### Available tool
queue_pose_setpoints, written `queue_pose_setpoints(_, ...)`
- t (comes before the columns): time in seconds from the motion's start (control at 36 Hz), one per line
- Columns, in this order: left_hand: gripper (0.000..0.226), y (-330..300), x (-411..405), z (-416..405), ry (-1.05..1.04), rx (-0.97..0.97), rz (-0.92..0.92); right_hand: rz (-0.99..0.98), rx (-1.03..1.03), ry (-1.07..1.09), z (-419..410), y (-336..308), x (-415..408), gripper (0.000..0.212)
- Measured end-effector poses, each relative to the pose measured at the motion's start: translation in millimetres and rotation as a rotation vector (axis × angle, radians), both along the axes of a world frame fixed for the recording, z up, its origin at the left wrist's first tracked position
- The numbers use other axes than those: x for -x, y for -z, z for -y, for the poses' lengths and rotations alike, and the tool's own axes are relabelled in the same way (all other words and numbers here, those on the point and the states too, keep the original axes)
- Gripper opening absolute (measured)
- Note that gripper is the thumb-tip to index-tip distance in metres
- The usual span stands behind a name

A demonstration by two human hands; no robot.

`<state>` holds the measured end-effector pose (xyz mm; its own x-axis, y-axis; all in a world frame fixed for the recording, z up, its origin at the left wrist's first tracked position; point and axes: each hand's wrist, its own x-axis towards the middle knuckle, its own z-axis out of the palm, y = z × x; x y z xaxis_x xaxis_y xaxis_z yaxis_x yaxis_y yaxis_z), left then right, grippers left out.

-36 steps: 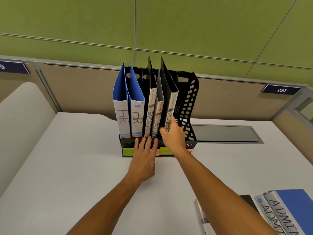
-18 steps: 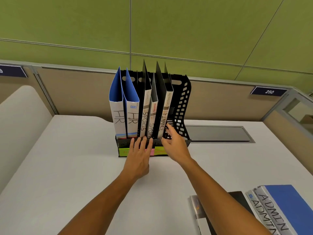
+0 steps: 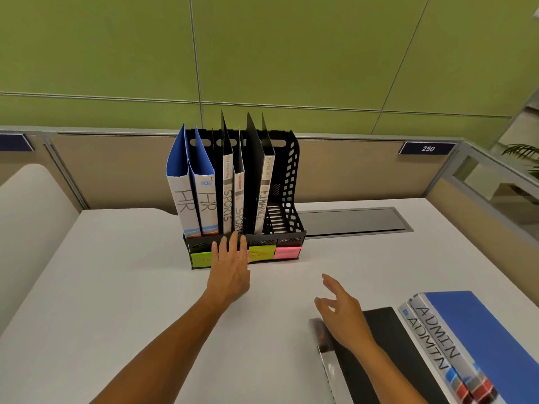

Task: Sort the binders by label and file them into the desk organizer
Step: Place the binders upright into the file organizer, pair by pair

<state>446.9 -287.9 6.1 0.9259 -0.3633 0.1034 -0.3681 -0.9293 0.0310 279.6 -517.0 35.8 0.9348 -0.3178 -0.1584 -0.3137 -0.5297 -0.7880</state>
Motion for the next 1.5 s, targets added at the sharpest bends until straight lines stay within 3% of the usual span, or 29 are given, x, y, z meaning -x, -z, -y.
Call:
queue_pose_setpoints(0.39,0.094,12.3,76.9,25.1,-0.003,-0.012,-0.057,-0.106,-0.019,0.125,54.7,31.3,118.8,0.062)
queue_pose_setpoints(0.67,0.103,38.9,168.8,58.3,0.001,0.087,-0.24,-0.109,0.164,0.103,75.7,49.9,168.9,0.067)
queue_pose_setpoints(1.0,0.111,61.4,255.8,96.0,-0.019,0.19,-0.485,-0.352,0.627,0.001,107.6,87.3,214.0,0.085)
queue_pose_setpoints(1.14,0.114,67.8,280.4,105.0,-0.046,0.233,-0.615,-0.357,0.647,0.004,115.1,96.3,224.9,0.085)
queue_pose_setpoints(1.36,0.109,72.8,306.1,117.7,-0.062,0.155,-0.61,-0.429,0.571,0.005,116.7,105.4,225.7,0.09)
queue_pose_setpoints(1.5,0.103,62.1,313.9,130.3,-0.135,0.339,-0.697,-0.457,0.531,-0.032,118.0,107.0,221.8,0.096)
